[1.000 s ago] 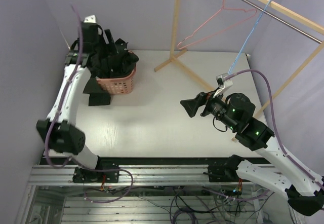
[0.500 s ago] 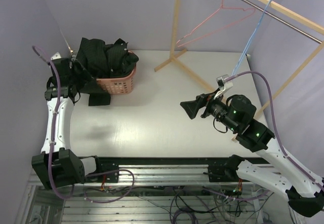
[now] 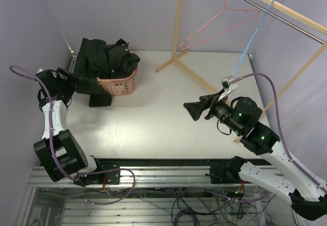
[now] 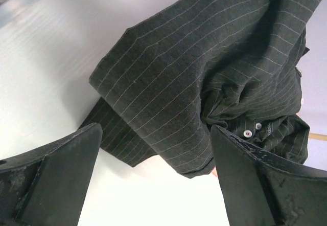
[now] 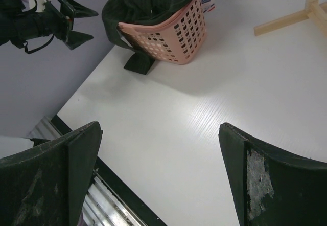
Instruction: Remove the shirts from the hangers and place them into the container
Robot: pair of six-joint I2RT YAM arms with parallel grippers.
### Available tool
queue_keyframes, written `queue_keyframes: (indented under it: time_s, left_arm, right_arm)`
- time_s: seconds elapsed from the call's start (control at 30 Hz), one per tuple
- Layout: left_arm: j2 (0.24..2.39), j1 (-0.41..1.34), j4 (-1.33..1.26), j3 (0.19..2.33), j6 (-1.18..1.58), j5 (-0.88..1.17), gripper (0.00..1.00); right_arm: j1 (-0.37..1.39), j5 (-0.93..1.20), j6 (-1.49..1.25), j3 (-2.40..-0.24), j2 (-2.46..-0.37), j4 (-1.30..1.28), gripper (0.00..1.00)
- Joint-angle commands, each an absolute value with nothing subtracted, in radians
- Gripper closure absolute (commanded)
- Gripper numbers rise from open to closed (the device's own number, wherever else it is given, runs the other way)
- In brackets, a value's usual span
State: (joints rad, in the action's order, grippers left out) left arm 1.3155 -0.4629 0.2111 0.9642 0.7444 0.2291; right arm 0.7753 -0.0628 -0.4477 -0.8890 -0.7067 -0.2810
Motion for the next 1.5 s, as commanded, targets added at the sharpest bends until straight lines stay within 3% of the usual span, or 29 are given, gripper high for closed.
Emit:
queue_keyframes:
  time_s: [0.0,0.2,0.47,0.67,0.97,1.03,1.07,1.3,1.47]
  left_arm:
    - [1.324,-0.484,0.034,0.933,0.792,0.305,0.02]
    - [1.383,-0.487,-0.142,0.879,0.84,0.372,0.03]
    - [1.453,-0.488,-0.178,0.874,0.817,0.363,0.07]
    - [1.454,-0.488,-0.201,0.867,0.812,0.364,0.19]
    - [1.468,-0.489,-0.225,0.873,0.816,0.398,0.59]
    - [1.469,-0.489,-0.219,0.878,0.816,0.4,0.76]
    - [1.469,-0.489,-0.208,0.883,0.815,0.399,0.91]
    - [1.431,-0.488,-0.134,0.927,0.805,0.391,0.93]
    - [1.415,-0.485,-0.087,0.978,0.807,0.423,0.85]
  right_arm:
    - [0.775,-0.054,-0.427,-0.898,-0.706,-0.287,0.0]
    - [0.774,-0.047,-0.419,-0.889,-0.708,-0.276,0.0]
    - [0.775,-0.048,-0.403,-0.899,-0.699,-0.293,0.0]
    - [0.775,-0.06,-0.397,-0.902,-0.692,-0.304,0.0]
    - [0.775,-0.064,-0.397,-0.903,-0.688,-0.311,0.0]
    - [0.775,-0.067,-0.399,-0.902,-0.686,-0.312,0.0]
    - [0.775,-0.069,-0.399,-0.902,-0.685,-0.313,0.0]
    - [0.775,-0.072,-0.404,-0.894,-0.677,-0.313,0.0]
    - [0.774,-0.067,-0.409,-0.886,-0.674,-0.309,0.0]
